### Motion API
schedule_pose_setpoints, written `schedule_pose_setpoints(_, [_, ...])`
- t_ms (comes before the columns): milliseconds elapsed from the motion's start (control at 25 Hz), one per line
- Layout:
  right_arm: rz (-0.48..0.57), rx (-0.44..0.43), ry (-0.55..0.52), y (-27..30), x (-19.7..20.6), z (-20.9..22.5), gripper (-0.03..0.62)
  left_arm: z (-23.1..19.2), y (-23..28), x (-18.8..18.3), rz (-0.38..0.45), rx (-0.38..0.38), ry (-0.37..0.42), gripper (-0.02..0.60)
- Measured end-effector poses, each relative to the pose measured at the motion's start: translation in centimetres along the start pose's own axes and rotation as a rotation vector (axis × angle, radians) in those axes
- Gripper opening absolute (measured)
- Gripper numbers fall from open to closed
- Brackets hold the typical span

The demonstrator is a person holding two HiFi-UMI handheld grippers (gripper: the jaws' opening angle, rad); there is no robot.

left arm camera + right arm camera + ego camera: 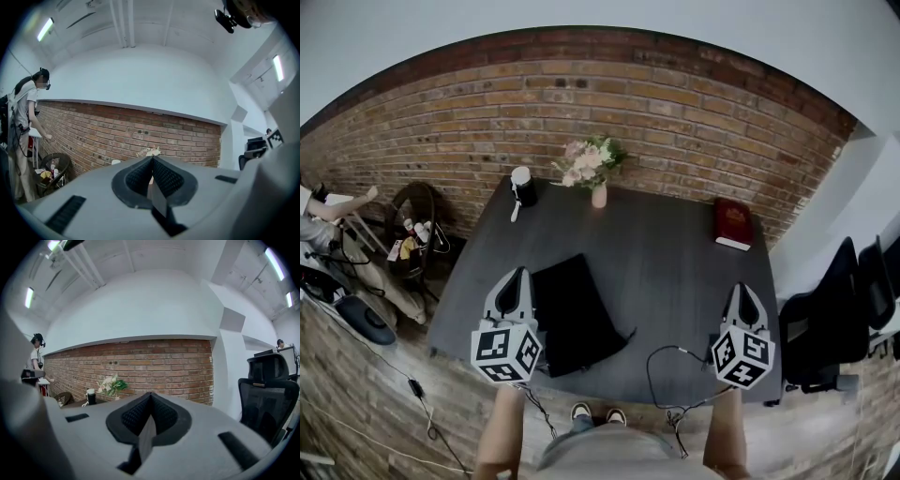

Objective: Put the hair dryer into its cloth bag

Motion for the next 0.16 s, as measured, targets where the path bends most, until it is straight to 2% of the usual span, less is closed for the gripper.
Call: schedule_pose_setpoints(160, [-0.006,-0.010,0.008,0.00,0.22,-0.06,0.000,0.08,-0.09,0.36,-0.010,0.003,-0.003,0.006])
Point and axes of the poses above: the fingertips, and each gripper's own axes: y forward along the fingers, z to its right, x out of its underside, the point moved 7 cm from there along -y, backward along the fingers, and after that the axes turned 11 degrees about z, right-handed, at the moved point
